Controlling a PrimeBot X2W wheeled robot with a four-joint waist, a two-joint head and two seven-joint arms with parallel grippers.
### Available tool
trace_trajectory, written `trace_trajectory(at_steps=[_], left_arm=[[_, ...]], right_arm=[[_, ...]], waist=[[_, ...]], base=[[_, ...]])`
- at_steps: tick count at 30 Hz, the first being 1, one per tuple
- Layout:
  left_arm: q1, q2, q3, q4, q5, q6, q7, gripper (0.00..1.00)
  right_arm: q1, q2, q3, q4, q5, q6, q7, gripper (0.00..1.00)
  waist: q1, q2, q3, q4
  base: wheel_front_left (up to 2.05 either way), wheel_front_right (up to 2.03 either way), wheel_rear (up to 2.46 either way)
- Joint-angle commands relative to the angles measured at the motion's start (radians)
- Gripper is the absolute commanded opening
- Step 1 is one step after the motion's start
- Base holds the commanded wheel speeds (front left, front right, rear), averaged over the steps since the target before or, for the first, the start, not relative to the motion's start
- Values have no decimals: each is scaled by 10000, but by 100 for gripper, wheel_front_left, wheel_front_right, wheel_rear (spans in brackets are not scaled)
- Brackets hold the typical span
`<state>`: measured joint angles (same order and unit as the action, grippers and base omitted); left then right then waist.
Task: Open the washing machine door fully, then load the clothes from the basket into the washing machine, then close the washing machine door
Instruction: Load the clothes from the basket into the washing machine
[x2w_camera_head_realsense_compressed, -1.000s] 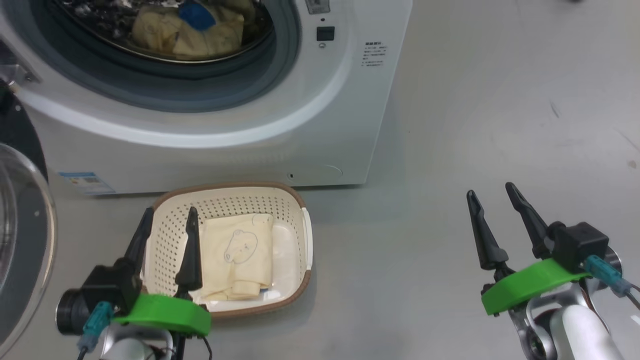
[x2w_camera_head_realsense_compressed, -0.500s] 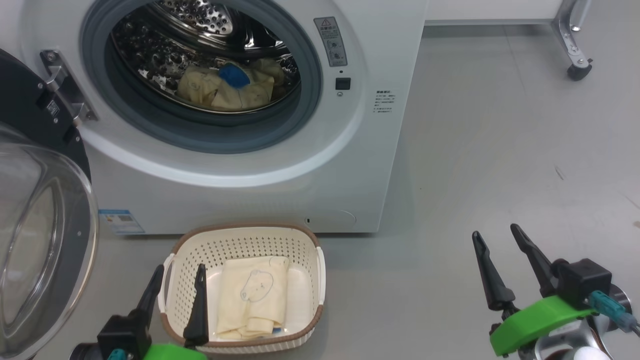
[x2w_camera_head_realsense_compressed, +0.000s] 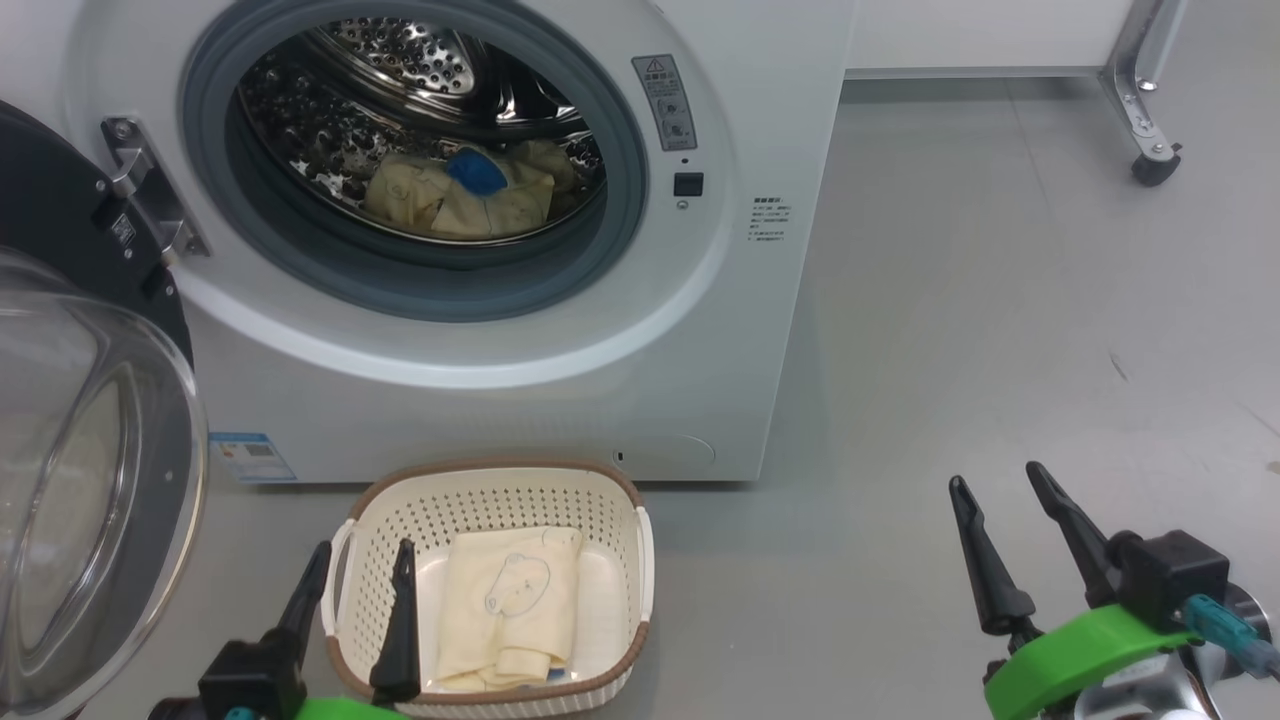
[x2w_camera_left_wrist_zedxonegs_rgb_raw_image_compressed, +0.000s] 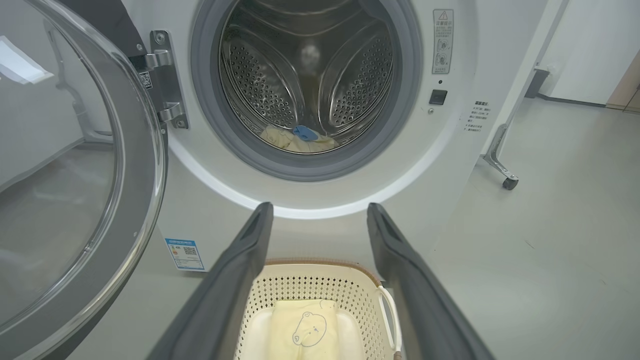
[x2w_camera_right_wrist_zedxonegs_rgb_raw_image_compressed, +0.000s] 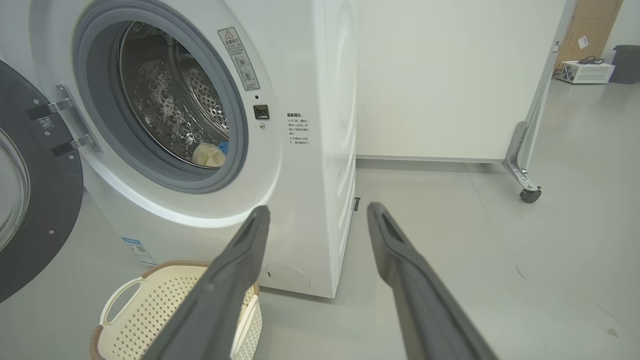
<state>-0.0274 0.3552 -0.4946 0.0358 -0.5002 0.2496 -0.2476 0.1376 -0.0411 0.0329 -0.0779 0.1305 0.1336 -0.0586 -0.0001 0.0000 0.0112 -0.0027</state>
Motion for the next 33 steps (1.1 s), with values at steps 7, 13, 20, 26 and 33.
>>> trace_trajectory(at_steps=[7,13,20,26,33], left_arm=[[-270,50,405,-158,99,2240,-141,100],[-392,-4,434,-96,101,2159,-141,100],[-806,-106,454,288,4,1923,-140,100],[-1541,-347,486,808,0,1568,-140,100],[-2832,-764,207,2024,-244,729,29,100]], right_arm=[[-234,-91,169,-416,-73,-29,50,100],[-272,-91,170,-433,-68,-29,54,100],[-457,-91,222,-412,-40,-29,25,100],[-836,-91,296,-431,-14,-29,-69,100],[-1345,-91,300,-377,22,-29,-217,100]], waist=[[1,0,-25,18],[1,0,70,45],[1,0,414,-21],[1,0,1071,-160],[1,0,2107,-206]], base=[[0,0,0],[0,0,0],[0,0,0],[0,0,0],[0,0,0]])
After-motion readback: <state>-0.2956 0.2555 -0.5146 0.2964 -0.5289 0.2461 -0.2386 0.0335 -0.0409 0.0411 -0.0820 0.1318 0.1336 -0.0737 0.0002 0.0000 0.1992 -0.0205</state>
